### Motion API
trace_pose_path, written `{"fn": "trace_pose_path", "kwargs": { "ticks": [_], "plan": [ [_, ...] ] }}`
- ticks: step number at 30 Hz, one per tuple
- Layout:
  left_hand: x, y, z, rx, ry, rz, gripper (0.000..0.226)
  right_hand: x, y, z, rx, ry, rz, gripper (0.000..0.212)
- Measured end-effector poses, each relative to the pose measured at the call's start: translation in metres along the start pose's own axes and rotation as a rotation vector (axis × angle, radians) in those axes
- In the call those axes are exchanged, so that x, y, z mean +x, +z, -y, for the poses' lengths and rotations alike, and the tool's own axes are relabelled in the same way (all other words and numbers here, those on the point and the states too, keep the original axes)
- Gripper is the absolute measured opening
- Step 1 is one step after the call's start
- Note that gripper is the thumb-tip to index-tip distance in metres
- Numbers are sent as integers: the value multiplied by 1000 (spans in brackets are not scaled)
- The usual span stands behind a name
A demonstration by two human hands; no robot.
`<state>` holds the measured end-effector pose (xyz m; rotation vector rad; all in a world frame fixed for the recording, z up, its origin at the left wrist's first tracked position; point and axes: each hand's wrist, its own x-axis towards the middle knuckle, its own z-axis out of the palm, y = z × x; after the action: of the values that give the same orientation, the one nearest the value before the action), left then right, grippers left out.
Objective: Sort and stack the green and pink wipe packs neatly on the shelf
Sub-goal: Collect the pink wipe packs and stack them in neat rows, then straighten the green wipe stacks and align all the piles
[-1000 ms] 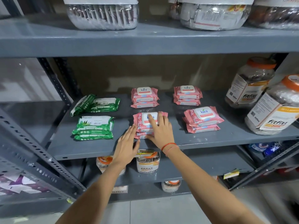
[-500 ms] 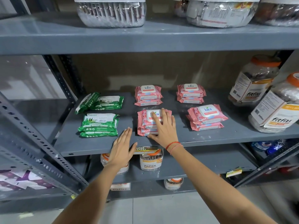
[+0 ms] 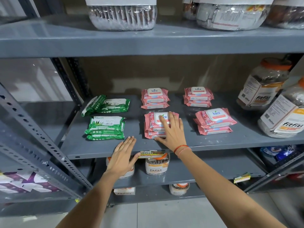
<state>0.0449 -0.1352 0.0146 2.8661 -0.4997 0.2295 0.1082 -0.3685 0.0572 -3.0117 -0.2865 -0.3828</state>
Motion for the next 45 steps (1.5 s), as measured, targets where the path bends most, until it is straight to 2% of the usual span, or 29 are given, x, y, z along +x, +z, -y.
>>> {"fn": "trace_pose_path", "kwargs": {
  "ticks": [8,12,17,20,24,30,36,42,45],
  "plan": [
    [-22,-26,21,2,-7,-58,63,8,-17,50,143,-110,-209,89],
    [-44,-35,38,16,-87,-59,69,24,-22,87,231,-207,-139,86],
    [-69,-40,65,79,-263,-21,75,42,-16,131,233,-343,-13,90],
    [-71,-38,73,121,-304,7,76,53,-9,155,187,-404,75,95],
    [-70,-31,74,165,-330,29,75,64,-1,178,117,-446,141,101],
    [-69,-23,78,167,-343,21,71,72,13,184,-5,-504,135,87],
    [-68,-20,77,157,-326,-11,73,80,15,186,-6,-520,135,85],
    [-70,-20,82,132,-286,-85,69,83,15,182,-5,-541,146,90],
    [-66,-27,86,35,-276,-208,64,87,10,179,103,-536,158,92]
  ]
}}
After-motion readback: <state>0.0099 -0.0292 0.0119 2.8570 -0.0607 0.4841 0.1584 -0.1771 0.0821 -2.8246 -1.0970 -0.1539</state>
